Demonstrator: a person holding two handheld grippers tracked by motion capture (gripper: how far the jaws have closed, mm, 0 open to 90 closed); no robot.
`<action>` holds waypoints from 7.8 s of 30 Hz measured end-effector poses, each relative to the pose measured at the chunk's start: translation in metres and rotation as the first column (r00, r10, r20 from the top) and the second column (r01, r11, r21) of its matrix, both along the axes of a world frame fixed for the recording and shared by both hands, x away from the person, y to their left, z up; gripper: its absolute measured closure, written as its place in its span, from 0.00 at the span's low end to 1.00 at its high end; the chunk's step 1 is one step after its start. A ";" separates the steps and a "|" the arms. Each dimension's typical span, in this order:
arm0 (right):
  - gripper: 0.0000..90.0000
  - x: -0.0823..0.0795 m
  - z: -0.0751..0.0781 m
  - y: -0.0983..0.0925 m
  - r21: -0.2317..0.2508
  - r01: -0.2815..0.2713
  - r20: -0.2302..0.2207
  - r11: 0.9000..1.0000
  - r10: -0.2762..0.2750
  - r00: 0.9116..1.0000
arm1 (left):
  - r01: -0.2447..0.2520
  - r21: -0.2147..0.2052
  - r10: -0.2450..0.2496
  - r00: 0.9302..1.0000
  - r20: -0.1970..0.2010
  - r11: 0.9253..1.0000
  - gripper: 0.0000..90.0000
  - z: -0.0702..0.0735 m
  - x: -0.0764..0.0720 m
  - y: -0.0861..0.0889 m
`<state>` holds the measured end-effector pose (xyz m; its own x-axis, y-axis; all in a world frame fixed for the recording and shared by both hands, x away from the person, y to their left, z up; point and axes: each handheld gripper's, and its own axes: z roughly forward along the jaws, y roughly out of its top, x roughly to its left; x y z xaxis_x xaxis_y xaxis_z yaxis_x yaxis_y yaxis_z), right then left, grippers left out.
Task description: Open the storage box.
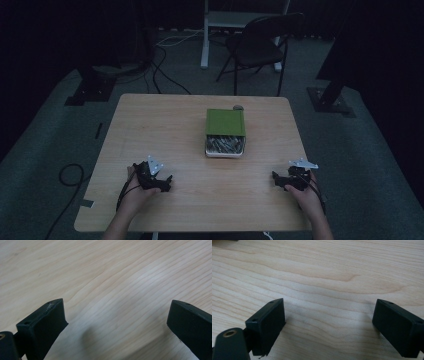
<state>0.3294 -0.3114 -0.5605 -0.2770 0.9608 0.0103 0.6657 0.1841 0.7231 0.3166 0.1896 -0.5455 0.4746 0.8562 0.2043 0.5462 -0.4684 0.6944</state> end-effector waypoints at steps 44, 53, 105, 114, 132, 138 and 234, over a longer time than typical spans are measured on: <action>0.12 0.000 0.000 0.000 0.002 0.002 -0.002 1.000 -0.002 1.000 | 0.329 0.306 -0.387 0.909 0.154 0.893 0.03 0.007 0.012 -0.117; 0.12 0.000 0.000 0.000 0.002 0.002 -0.001 1.000 -0.002 1.000 | 0.390 0.391 -0.487 0.853 0.187 0.833 0.03 0.009 0.006 -0.138; 0.12 0.000 0.000 0.000 0.002 0.002 -0.001 1.000 -0.002 1.000 | 0.350 0.690 -0.645 0.731 0.222 0.634 0.59 0.000 0.039 -0.178; 0.12 0.000 0.000 0.000 0.002 0.002 -0.001 1.000 -0.002 1.000 | 0.312 0.712 -0.635 0.734 0.239 0.629 0.76 -0.002 0.041 -0.180; 0.12 0.000 0.000 0.000 0.002 0.002 -0.001 1.000 -0.002 1.000 | 0.321 0.746 -0.656 0.727 0.201 0.584 0.79 0.001 0.036 -0.183; 0.12 0.000 0.000 0.000 0.002 0.002 -0.001 1.000 -0.002 1.000 | 0.330 0.733 -0.652 0.731 0.200 0.595 0.78 0.002 0.032 -0.182; 0.12 0.000 0.000 0.000 0.001 0.002 -0.001 1.000 -0.002 1.000 | 0.395 0.708 -0.693 0.697 0.185 0.586 0.79 -0.002 -0.056 -0.169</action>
<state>0.3293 -0.3113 -0.5604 -0.2752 0.9613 0.0117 0.6670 0.1822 0.7225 0.2601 0.0202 -0.5478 0.5465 0.0867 0.8329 -0.2200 -0.9448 0.2427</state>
